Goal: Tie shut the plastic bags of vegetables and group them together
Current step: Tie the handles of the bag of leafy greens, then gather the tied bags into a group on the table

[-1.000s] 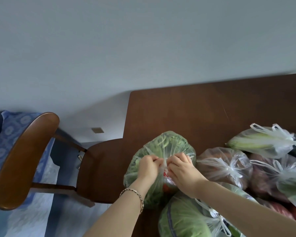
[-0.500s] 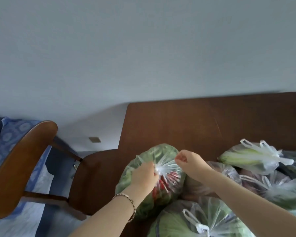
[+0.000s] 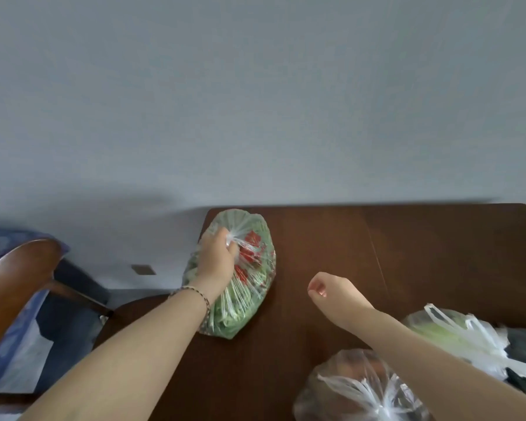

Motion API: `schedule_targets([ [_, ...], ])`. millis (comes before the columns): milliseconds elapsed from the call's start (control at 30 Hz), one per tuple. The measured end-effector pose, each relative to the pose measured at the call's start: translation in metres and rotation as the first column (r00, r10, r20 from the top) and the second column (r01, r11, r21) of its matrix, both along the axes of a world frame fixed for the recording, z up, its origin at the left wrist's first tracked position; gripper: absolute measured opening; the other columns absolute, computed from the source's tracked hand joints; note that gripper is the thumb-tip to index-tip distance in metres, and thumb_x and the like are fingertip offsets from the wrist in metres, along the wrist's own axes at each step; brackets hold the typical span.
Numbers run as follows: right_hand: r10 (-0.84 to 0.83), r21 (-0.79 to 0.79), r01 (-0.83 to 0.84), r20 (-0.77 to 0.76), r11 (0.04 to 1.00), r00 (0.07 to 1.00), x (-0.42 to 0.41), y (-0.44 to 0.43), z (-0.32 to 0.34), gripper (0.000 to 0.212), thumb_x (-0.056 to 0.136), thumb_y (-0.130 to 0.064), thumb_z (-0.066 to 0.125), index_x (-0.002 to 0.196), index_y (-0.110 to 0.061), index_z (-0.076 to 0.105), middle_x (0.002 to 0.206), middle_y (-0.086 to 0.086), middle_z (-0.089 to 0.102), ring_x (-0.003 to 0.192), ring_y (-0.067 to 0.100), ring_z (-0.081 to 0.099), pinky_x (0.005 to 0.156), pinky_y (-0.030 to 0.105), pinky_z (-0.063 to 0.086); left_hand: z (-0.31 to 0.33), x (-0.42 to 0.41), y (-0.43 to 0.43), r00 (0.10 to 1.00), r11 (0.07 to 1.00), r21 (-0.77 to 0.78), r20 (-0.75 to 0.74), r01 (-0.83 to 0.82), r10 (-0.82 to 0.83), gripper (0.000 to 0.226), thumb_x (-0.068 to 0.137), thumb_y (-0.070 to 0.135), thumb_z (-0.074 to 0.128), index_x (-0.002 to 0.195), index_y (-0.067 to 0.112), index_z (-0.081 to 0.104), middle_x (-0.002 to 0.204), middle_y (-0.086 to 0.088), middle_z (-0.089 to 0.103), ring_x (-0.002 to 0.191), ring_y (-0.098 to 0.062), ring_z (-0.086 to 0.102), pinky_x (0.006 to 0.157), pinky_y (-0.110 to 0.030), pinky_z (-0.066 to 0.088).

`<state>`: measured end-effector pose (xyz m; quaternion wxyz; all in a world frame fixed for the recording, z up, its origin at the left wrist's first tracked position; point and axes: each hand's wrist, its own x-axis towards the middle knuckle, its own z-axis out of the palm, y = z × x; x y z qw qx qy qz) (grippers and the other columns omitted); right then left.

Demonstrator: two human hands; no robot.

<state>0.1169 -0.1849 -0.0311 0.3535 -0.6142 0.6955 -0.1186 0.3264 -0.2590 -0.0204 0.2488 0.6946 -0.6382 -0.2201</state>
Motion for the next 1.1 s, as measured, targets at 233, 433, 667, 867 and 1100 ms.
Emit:
schedule_targets([
  [233, 0.013, 0.079, -0.008, -0.06, 0.997, 0.998, -0.019, -0.01, -0.023, 0.02, 0.092, -0.024, 0.042, 0.104, -0.02, 0.058, 0.105, -0.001, 0.062, 0.092, 0.018, 0.06, 0.08, 0.03, 0.051, -0.021, -0.001, -0.077, 0.978, 0.997, 0.047, 0.2, -0.065, 0.055, 0.021, 0.098, 0.01, 0.033, 0.1, 0.003, 0.052, 0.094, -0.008, 0.044, 0.074, -0.021, 0.044, 0.068, -0.034, 0.038],
  [433, 0.045, 0.05, -0.041, -0.099, 0.998, 0.994, -0.033, -0.01, -0.029, 0.018, 0.091, -0.023, 0.045, 0.102, -0.021, 0.059, 0.106, -0.002, 0.062, 0.095, 0.018, 0.059, 0.083, 0.03, 0.049, -0.042, -0.038, -0.04, 0.899, 0.988, 0.136, 0.421, 0.067, -0.119, 0.053, 0.089, 0.014, 0.049, 0.138, 0.01, 0.03, 0.146, -0.022, 0.018, 0.133, -0.037, 0.025, 0.11, -0.041, 0.027],
  [667, 0.024, -0.061, -0.063, -0.5, 0.996, 0.866, -0.118, 0.037, -0.016, 0.032, 0.084, -0.019, 0.048, 0.116, -0.018, 0.053, 0.117, 0.004, 0.051, 0.116, 0.023, 0.047, 0.097, 0.035, 0.035, -0.036, -0.117, 0.125, 0.715, 0.588, 0.499, -0.097, 0.637, -0.692, 0.055, 0.083, 0.054, 0.053, 0.128, 0.025, 0.044, 0.129, 0.004, 0.044, 0.12, -0.016, 0.043, 0.103, -0.035, 0.039],
  [867, 0.349, 0.404, -0.051, -0.713, 0.913, 0.608, -0.168, 0.09, -0.019, 0.081, 0.079, -0.043, 0.056, 0.144, -0.016, 0.016, 0.138, 0.008, 0.038, 0.13, 0.028, 0.034, 0.105, 0.042, 0.03, -0.044, -0.16, 0.166, 0.442, 0.501, 0.627, 0.264, 0.597, -0.857, 0.057, 0.084, 0.043, 0.056, 0.129, 0.011, 0.042, 0.135, -0.009, 0.046, 0.125, -0.03, 0.042, 0.103, -0.045, 0.033],
  [1100, 0.407, 0.366, -0.197, -0.693, 0.91, 0.595, -0.169, 0.086, -0.027, 0.045, 0.092, -0.015, 0.039, 0.137, -0.012, 0.033, 0.123, 0.005, 0.058, 0.116, 0.025, 0.053, 0.102, 0.037, 0.035, -0.055, -0.164, 0.176, 0.562, 0.572, 0.555, 0.213, 0.604, -0.799, 0.016, 0.086, 0.028, 0.049, 0.09, 0.015, 0.058, 0.115, -0.008, 0.053, 0.114, -0.028, 0.044, 0.096, -0.037, 0.034],
])
